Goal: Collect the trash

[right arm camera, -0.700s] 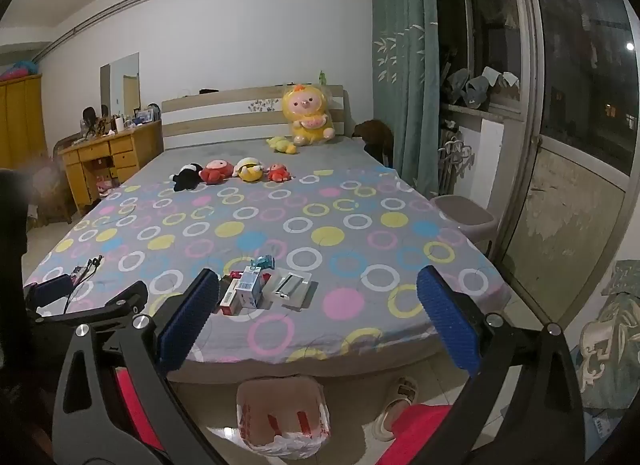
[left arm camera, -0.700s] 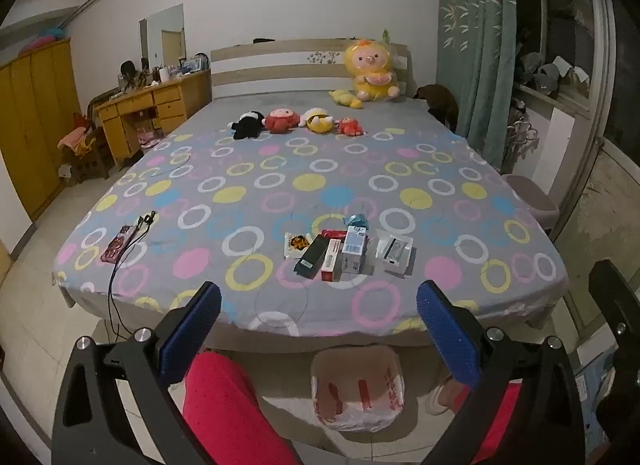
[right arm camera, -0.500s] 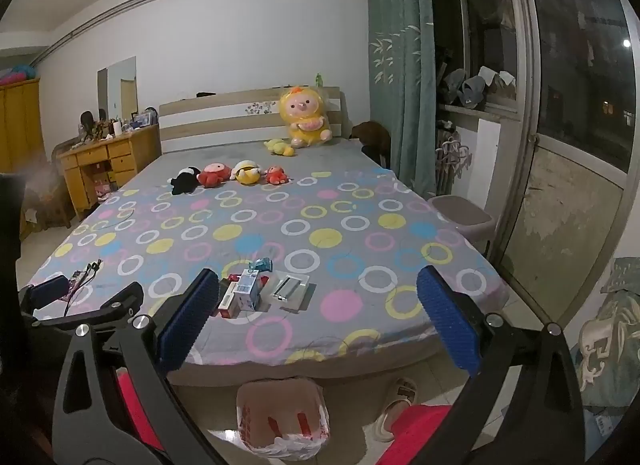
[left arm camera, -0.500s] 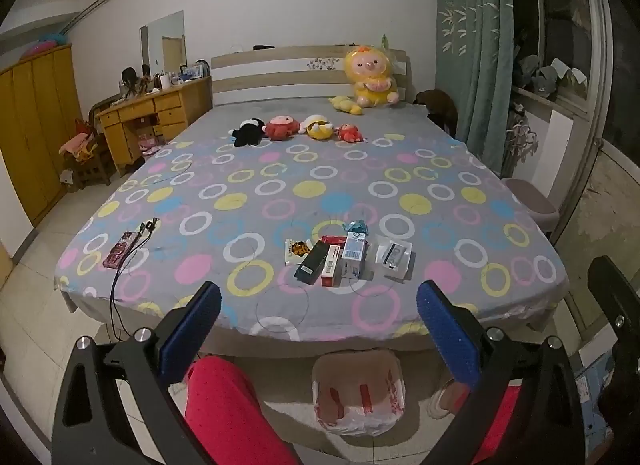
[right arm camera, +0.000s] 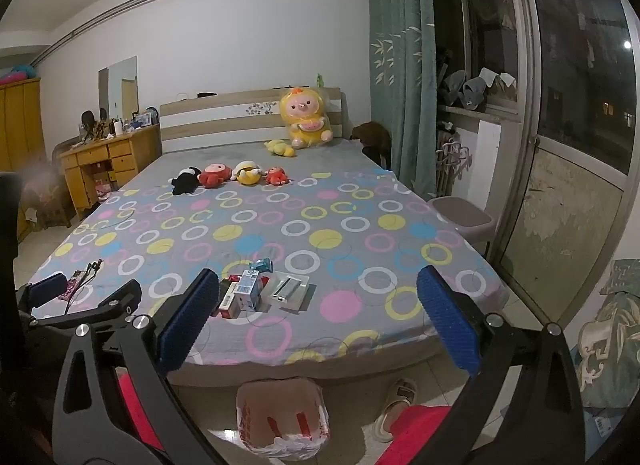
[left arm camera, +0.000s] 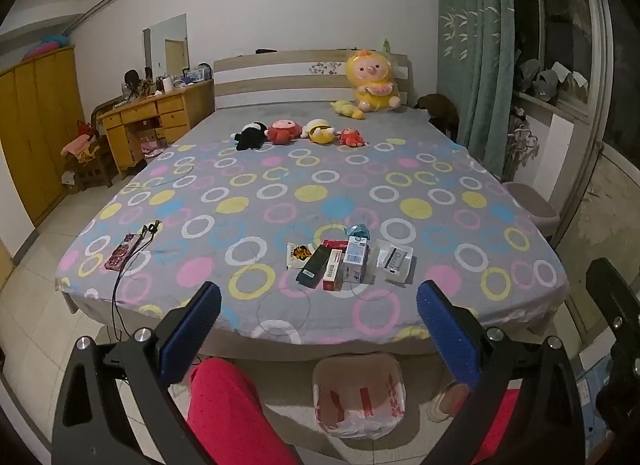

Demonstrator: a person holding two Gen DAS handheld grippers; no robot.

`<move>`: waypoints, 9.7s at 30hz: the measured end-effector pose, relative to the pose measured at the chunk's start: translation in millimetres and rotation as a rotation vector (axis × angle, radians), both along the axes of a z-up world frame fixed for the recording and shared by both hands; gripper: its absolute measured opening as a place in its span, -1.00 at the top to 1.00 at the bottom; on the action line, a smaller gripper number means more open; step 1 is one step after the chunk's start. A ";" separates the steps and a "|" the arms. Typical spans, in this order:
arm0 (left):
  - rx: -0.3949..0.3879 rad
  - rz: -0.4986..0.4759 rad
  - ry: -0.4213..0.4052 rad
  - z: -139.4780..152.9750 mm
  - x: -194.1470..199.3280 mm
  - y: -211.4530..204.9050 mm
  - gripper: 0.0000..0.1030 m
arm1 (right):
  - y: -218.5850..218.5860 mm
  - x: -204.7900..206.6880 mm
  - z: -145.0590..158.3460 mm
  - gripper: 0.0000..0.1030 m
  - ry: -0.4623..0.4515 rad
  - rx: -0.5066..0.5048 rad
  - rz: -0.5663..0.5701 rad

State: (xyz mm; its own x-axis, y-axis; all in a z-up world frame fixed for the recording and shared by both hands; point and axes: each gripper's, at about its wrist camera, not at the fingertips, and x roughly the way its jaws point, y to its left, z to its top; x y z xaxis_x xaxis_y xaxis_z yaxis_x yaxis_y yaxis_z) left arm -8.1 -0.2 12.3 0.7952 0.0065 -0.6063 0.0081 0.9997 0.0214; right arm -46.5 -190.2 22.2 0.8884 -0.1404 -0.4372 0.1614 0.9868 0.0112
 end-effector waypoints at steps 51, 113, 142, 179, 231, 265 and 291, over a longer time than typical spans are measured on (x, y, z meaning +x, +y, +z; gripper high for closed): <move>0.000 -0.010 -0.015 11.8 -3.8 -10.4 -0.87 | -5.4 -7.7 10.2 -0.88 -0.016 -0.001 0.005; 0.003 -0.098 0.397 -77.1 240.2 86.5 -0.87 | -2.3 245.7 -45.2 -0.88 0.405 -0.009 0.354; -0.026 -0.223 0.686 -237.7 400.0 84.0 -0.86 | -10.6 406.6 -222.3 -0.88 0.874 0.331 0.325; -0.186 -0.175 0.789 -304.7 433.5 104.7 0.01 | -12.1 423.9 -291.7 -0.19 1.009 0.446 0.277; -0.116 -0.094 0.614 -192.5 375.9 103.6 0.67 | -9.0 374.7 -158.1 0.71 0.684 0.190 0.292; -0.128 -0.222 0.573 -146.3 109.0 8.2 0.67 | 55.6 150.5 -91.5 0.71 0.553 0.084 0.485; -0.134 -0.171 0.675 -253.2 97.8 -7.4 0.67 | 46.0 133.8 -208.2 0.72 0.684 0.063 0.400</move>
